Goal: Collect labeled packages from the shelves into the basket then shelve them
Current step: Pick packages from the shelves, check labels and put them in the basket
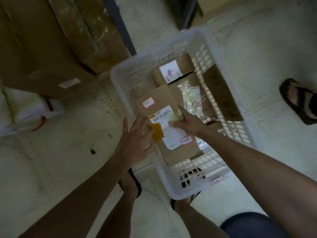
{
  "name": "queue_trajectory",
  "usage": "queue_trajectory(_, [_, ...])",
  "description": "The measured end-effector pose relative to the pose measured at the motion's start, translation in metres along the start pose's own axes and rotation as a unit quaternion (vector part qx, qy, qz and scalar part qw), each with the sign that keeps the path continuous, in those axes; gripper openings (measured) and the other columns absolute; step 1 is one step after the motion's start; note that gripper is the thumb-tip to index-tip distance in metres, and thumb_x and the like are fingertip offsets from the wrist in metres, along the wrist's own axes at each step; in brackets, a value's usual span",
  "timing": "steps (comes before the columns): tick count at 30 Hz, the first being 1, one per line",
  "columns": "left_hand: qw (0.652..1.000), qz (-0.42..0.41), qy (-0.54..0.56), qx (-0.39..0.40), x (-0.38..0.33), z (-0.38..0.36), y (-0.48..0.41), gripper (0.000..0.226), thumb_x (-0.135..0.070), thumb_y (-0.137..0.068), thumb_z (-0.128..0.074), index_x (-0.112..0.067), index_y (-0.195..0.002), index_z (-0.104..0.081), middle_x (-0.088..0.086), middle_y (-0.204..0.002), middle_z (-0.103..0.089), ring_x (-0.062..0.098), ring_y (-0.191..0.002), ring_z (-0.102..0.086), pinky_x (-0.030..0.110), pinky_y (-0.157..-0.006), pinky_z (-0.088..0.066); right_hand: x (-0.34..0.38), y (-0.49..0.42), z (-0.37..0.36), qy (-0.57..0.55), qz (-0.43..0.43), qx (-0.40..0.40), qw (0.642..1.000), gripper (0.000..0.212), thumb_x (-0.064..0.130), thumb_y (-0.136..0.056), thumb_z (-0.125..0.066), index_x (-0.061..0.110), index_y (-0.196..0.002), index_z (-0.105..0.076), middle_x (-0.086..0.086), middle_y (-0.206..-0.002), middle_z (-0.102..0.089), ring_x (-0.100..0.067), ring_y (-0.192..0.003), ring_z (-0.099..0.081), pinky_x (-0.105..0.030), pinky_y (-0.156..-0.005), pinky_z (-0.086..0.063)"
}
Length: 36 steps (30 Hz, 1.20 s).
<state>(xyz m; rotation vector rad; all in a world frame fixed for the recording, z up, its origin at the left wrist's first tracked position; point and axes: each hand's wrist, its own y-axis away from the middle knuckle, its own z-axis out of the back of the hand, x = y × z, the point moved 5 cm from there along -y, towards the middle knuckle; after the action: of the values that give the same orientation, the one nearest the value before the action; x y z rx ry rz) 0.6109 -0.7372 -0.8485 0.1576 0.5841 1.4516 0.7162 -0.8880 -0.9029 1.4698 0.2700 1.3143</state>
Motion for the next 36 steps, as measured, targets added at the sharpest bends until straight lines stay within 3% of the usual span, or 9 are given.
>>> queue_trajectory(3, [1.0,-0.004,-0.002,0.004,0.018,-0.028,-0.003,0.054,-0.04,-0.086,-0.052,-0.019,-0.134,-0.044,0.018,-0.153,-0.02,0.032,-0.143,-0.008,0.054,-0.112,-0.002,-0.001,-0.038,-0.018,-0.007,0.018,-0.007,1.0,0.069,0.033,-0.082,-0.07,0.026,-0.141,-0.034,0.001,-0.104,-0.061,-0.015,-0.087,-0.061,-0.008,-0.057,-0.046])
queue_trajectory(9, [0.996,-0.026,0.057,-0.06,0.021,-0.048,-0.002,0.05,-0.041,-0.083,-0.04,-0.02,-0.127,-0.054,0.017,-0.151,-0.024,0.031,-0.141,-0.004,0.057,-0.11,-0.011,0.001,-0.095,-0.03,0.007,0.012,-0.035,0.999,0.06,0.025,-0.085,-0.067,0.012,-0.137,-0.039,-0.014,-0.125,-0.059,-0.029,-0.107,-0.059,-0.041,-0.089,-0.051])
queue_trajectory(13, [0.994,-0.033,0.076,-0.066,0.025,-0.055,-0.001,0.049,-0.04,-0.084,-0.042,-0.022,-0.128,-0.052,0.014,-0.153,-0.019,0.028,-0.143,-0.002,0.059,-0.112,-0.01,0.015,-0.119,-0.032,0.017,0.001,-0.141,0.99,0.061,0.028,-0.086,-0.064,0.01,-0.137,-0.037,-0.011,-0.118,-0.058,-0.024,-0.101,-0.057,-0.024,-0.074,-0.042])
queue_trajectory(17, [0.994,-0.025,0.082,-0.066,0.025,-0.059,-0.002,0.05,-0.039,-0.084,-0.042,-0.025,-0.131,-0.049,0.011,-0.155,-0.013,0.023,-0.143,0.004,0.056,-0.113,-0.006,0.012,-0.128,-0.035,0.037,-0.002,-0.183,0.982,0.058,0.031,-0.086,-0.064,0.004,-0.131,-0.041,-0.018,-0.12,-0.06,-0.031,-0.106,-0.059,-0.027,-0.076,-0.042])
queue_trajectory(22, [0.993,-0.023,0.095,-0.07,0.025,-0.057,-0.002,0.05,-0.036,-0.082,-0.043,-0.025,-0.13,-0.049,0.011,-0.154,-0.017,0.025,-0.143,0.001,0.059,-0.112,-0.011,-0.004,-0.129,-0.038,0.003,0.012,-0.224,0.975,0.049,0.028,-0.083,-0.068,-0.001,-0.118,-0.052,-0.007,-0.093,-0.056,-0.017,-0.081,-0.05,-0.011,-0.052,-0.033])
queue_trajectory(28, [0.993,-0.031,0.078,-0.082,0.027,-0.061,-0.003,0.056,-0.036,-0.081,-0.046,-0.029,-0.136,-0.036,0.012,-0.154,-0.018,0.026,-0.143,0.0,0.06,-0.109,-0.012,-0.003,-0.134,-0.041,0.016,-0.003,-0.211,0.977,0.055,0.031,-0.086,-0.064,0.005,-0.13,-0.045,-0.018,-0.116,-0.061,-0.032,-0.105,-0.059,-0.032,-0.08,-0.046])
queue_trajectory(32, [0.998,-0.001,0.053,-0.016,0.027,-0.058,-0.003,0.056,-0.046,-0.084,-0.035,-0.035,-0.139,-0.031,0.003,-0.157,0.0,0.017,-0.142,0.018,0.057,-0.111,0.006,0.006,-0.115,-0.04,0.067,-0.05,-0.185,0.979,0.06,0.042,-0.087,-0.06,0.004,-0.129,-0.041,-0.02,-0.124,-0.056,-0.036,-0.113,-0.054,-0.038,-0.089,-0.047])
queue_trajectory(34, [0.997,0.024,0.067,0.033,0.028,-0.049,-0.004,0.058,-0.046,-0.087,-0.039,-0.036,-0.142,-0.024,-0.001,-0.157,0.006,0.011,-0.138,0.026,0.054,-0.11,0.013,0.022,-0.086,-0.034,0.116,-0.013,-0.199,0.973,0.06,0.042,-0.087,-0.058,0.011,-0.135,-0.04,-0.019,-0.121,-0.059,-0.036,-0.112,-0.054,-0.046,-0.092,-0.047])
queue_trajectory(36, [0.99,0.068,0.115,0.037,0.027,-0.027,-0.001,0.06,-0.041,-0.089,-0.045,-0.033,-0.144,-0.021,-0.002,-0.157,0.001,0.011,-0.141,0.018,0.051,-0.112,0.011,0.041,-0.044,-0.02,0.144,0.062,-0.225,0.962,0.058,0.037,-0.086,-0.059,0.017,-0.137,-0.041,-0.019,-0.113,-0.063,-0.037,-0.106,-0.056,-0.042,-0.086,-0.048])
